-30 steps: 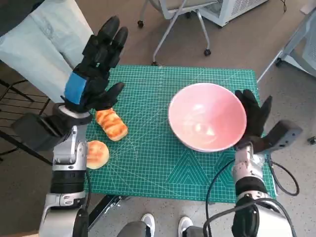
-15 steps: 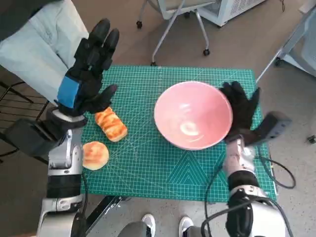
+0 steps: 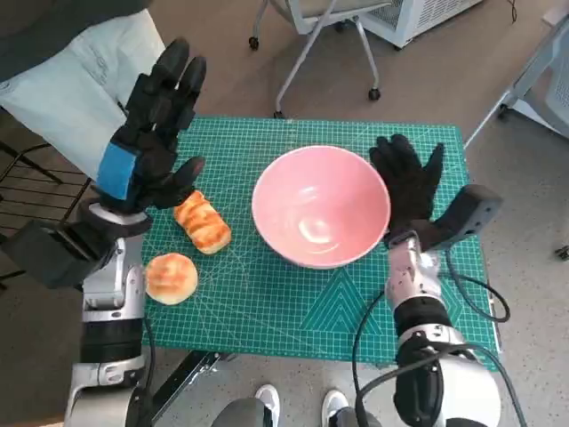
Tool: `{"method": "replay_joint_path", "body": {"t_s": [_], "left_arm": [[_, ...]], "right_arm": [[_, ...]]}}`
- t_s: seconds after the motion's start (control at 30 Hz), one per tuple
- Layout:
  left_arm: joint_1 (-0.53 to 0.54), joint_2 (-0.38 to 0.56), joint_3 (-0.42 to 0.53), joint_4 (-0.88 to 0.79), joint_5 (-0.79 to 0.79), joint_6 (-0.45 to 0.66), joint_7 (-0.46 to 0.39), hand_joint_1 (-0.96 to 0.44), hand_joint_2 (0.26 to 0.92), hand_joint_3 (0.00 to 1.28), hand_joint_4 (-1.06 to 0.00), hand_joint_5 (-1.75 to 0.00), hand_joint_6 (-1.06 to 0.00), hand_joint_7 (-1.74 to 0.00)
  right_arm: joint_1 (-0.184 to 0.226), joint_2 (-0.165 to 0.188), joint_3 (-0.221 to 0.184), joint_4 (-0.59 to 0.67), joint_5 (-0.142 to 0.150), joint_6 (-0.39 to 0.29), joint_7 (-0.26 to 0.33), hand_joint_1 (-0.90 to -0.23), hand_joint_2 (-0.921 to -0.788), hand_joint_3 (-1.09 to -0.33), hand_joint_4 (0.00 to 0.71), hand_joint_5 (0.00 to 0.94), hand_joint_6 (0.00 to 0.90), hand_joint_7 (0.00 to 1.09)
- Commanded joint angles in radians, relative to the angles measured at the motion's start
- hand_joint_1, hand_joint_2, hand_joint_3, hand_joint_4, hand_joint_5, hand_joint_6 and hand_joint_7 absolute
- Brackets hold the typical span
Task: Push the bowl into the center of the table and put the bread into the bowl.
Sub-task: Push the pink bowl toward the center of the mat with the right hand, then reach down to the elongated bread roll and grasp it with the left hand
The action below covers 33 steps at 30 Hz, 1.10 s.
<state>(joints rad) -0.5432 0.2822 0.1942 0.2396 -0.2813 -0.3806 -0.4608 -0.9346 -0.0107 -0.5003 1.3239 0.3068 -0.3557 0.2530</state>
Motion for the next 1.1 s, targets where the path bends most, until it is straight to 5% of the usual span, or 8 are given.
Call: {"method": "replay_joint_path", "body": {"t_s": [0.03,0.4,0.6,0.9,1.03,1.1], "left_arm": [[0.013,0.011,0.005,-0.019,0.014,-0.017,0.013,-0.71,0.921,0.46,-0.04,0.00,0.00,-0.21],[0.030,0.006,0.000,-0.037,0.019,-0.013,0.030,-0.71,0.921,0.46,-0.04,0.00,0.00,-0.21],[0.031,0.003,-0.004,-0.040,0.021,-0.012,0.037,-0.71,0.921,0.46,-0.03,0.00,0.00,-0.20],[0.015,-0.017,-0.021,-0.035,0.015,-0.005,0.042,-0.71,0.921,0.47,-0.03,0.00,0.00,-0.19],[0.005,-0.026,-0.027,-0.028,0.013,-0.007,0.045,-0.72,0.921,0.47,-0.03,0.00,0.00,-0.19],[0.000,-0.031,-0.030,-0.025,0.013,-0.010,0.046,-0.72,0.921,0.47,-0.04,0.00,0.00,-0.19]], "right_arm": [[-0.001,0.002,0.008,0.015,-0.018,0.026,-0.012,-0.563,-0.921,-0.696,0.078,0.000,0.157,0.13],[-0.012,-0.051,0.031,-0.001,-0.040,-0.004,-0.001,-0.581,-0.921,-0.707,0.084,0.003,0.176,0.13],[-0.024,-0.089,0.068,-0.038,-0.070,-0.115,0.033,-0.569,-0.921,-0.789,0.068,0.001,0.170,0.12],[-0.015,-0.118,0.135,-0.191,-0.087,-0.388,0.161,-0.588,-0.921,-0.795,0.123,0.027,0.197,0.15],[0.010,-0.125,0.178,-0.301,-0.073,-0.435,0.244,-0.623,-0.921,-0.772,0.154,0.036,0.207,0.16],[0.029,-0.133,0.202,-0.364,-0.063,-0.438,0.286,-0.641,-0.921,-0.761,0.170,0.017,0.145,0.30]]}}
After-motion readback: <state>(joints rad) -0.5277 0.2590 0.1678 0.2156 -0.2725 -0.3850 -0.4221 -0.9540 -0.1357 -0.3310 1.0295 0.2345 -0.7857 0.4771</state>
